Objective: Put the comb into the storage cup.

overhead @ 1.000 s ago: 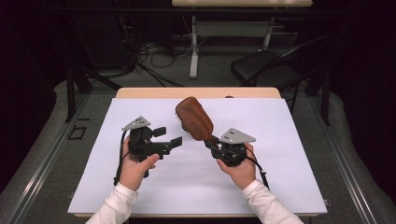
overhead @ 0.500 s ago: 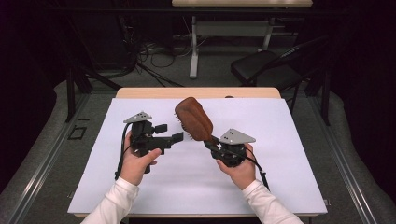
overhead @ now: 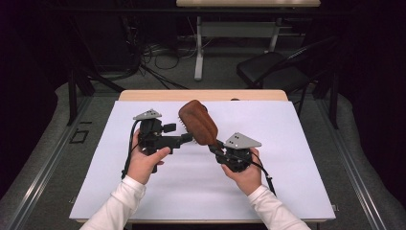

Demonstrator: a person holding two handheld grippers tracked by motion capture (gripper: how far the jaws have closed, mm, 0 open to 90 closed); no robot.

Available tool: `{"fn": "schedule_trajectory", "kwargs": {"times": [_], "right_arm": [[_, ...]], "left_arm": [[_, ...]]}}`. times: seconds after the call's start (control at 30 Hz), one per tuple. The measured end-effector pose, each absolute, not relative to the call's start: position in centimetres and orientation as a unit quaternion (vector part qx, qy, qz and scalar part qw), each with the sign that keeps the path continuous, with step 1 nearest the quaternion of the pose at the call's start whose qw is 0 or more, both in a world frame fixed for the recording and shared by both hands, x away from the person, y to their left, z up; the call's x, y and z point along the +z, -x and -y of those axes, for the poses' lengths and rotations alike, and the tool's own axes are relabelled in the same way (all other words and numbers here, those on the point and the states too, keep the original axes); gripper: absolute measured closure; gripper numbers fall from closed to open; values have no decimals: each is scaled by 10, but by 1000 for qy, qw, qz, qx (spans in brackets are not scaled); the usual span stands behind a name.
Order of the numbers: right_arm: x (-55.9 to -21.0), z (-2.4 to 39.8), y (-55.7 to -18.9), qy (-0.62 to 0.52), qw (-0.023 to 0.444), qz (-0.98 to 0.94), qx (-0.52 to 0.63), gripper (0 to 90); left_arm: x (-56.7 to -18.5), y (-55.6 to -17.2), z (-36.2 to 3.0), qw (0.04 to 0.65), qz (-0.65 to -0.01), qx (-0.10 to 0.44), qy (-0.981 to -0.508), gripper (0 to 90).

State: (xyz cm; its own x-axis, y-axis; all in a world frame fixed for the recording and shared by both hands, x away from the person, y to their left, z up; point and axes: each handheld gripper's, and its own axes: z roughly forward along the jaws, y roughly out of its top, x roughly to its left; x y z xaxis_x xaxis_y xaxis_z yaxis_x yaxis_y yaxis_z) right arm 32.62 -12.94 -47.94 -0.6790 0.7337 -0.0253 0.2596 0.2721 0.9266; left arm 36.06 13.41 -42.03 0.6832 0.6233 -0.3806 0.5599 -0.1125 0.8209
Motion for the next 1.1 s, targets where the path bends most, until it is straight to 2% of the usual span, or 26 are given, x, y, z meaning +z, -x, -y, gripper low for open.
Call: {"fn": "schedule_trajectory", "kwargs": {"times": [0.37, 1.1], "right_arm": [[-480, 129, -326, -323, 234, -763, 509, 721], [-481, 126, -323, -318, 236, -762, 512, 721]], "left_arm": [[-418, -367, -123, 528, -394, 27, -752, 123], [-420, -382, -118, 535, -417, -4, -735, 145]]}}
